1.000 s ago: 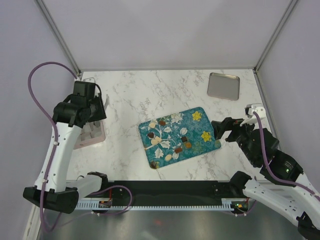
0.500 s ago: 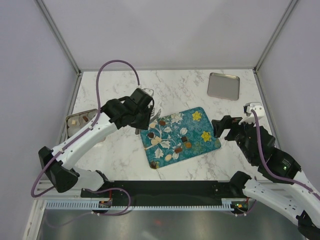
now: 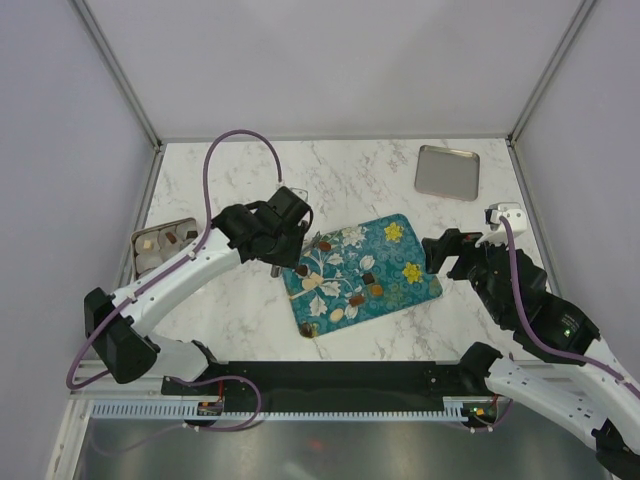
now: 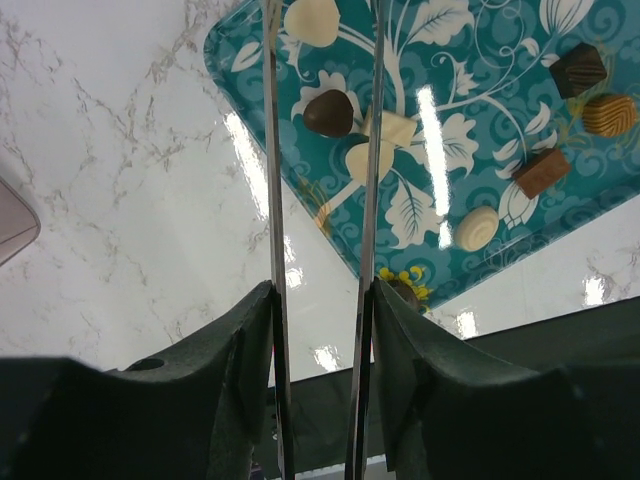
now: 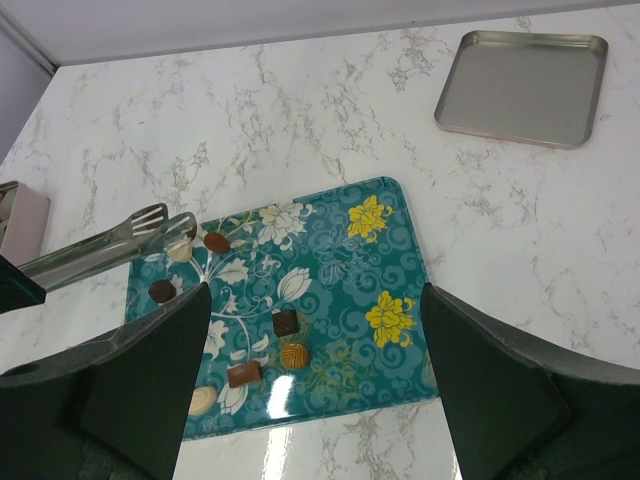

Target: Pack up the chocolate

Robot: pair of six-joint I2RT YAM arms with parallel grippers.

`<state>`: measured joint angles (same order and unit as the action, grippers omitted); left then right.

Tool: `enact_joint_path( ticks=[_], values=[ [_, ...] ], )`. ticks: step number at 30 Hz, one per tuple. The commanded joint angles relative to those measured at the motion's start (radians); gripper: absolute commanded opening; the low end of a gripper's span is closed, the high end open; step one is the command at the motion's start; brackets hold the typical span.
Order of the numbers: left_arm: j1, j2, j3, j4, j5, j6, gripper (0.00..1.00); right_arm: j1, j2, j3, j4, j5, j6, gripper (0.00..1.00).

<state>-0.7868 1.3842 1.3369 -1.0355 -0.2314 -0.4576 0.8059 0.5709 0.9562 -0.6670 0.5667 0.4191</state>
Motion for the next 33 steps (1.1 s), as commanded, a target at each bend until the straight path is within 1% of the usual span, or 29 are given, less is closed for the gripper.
enact_joint_path(
  ticks=[1, 7, 25, 33],
  values=[
    [-0.006, -0.037, -0.031, 0.028, 0.007, -0.053, 0.49, 0.003, 0.003, 0.036, 0.006, 0.027, 0.006, 0.94],
    [-0.008, -0.039, -0.058, 0.029, 0.010, -0.056, 0.49, 0.003, 0.007, 0.049, 0.006, 0.027, 0.001, 0.94],
    [-0.006, -0.027, -0.114, 0.048, 0.040, -0.064, 0.45, 0.003, 0.014, 0.055, 0.017, 0.012, 0.014, 0.93],
    [-0.006, -0.019, -0.120, 0.051, 0.020, -0.069, 0.43, 0.003, 0.000, 0.047, 0.017, 0.010, 0.018, 0.93]
  ],
)
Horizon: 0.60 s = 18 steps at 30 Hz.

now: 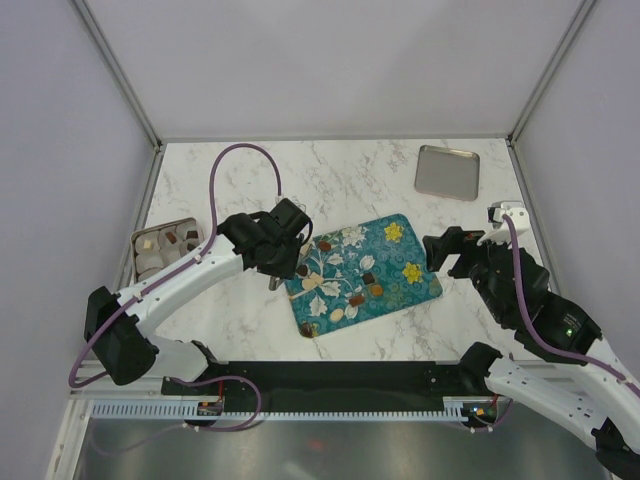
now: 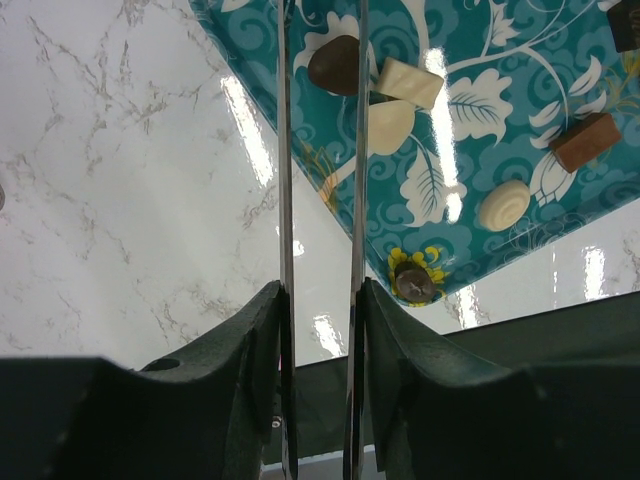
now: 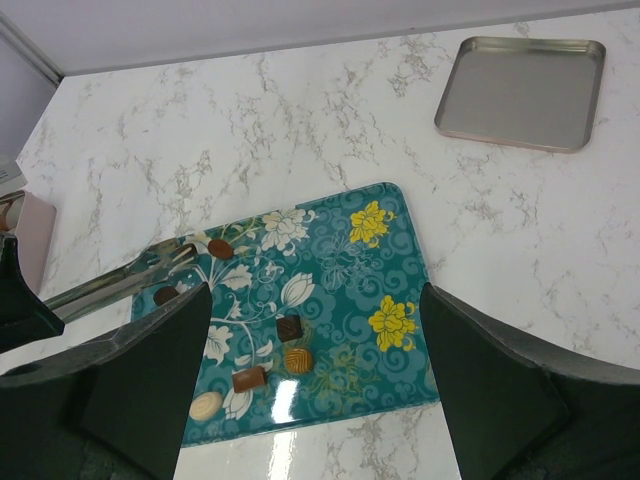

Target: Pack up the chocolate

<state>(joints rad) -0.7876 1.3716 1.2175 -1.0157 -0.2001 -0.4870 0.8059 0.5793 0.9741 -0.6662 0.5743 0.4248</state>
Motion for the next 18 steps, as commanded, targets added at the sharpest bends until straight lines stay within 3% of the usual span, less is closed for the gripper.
enact_joint_path(
  ticks=[1, 18],
  values=[
    [-0.007, -0.002, -0.001, 0.031, -0.015, -0.039, 0.42, 0.003, -0.010, 0.031, 0.016, 0.001, 0.015, 0.93],
    [0.002, -0.100, 0.063, -0.103, -0.108, -0.079, 0.33, 0.004, -0.050, 0.020, 0.013, -0.028, 0.028, 0.93]
  ],
)
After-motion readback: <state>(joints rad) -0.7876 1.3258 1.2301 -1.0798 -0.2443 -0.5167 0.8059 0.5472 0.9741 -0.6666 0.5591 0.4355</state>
